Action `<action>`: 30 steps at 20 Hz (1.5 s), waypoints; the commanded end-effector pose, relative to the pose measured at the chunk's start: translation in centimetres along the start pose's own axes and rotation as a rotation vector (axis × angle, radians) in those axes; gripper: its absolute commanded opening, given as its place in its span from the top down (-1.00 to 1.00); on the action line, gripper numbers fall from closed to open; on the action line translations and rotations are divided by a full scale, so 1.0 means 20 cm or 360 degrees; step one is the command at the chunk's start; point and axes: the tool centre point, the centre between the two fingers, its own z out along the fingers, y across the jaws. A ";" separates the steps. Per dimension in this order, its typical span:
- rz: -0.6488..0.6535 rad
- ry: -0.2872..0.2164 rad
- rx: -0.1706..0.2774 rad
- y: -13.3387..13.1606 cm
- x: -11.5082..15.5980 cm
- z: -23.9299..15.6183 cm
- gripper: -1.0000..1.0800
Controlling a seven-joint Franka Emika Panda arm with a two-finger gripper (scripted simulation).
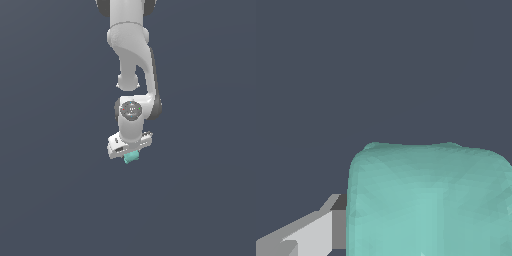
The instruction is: Pick up the object and move it to a goal position.
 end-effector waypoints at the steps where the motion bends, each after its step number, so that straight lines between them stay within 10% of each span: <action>1: -0.0001 -0.0001 0.0001 0.00 0.00 0.00 1.00; 14: -0.0001 0.0000 0.0000 0.00 -0.08 -0.27 1.00; 30: -0.0003 0.0000 0.0001 -0.01 -0.32 -1.11 1.00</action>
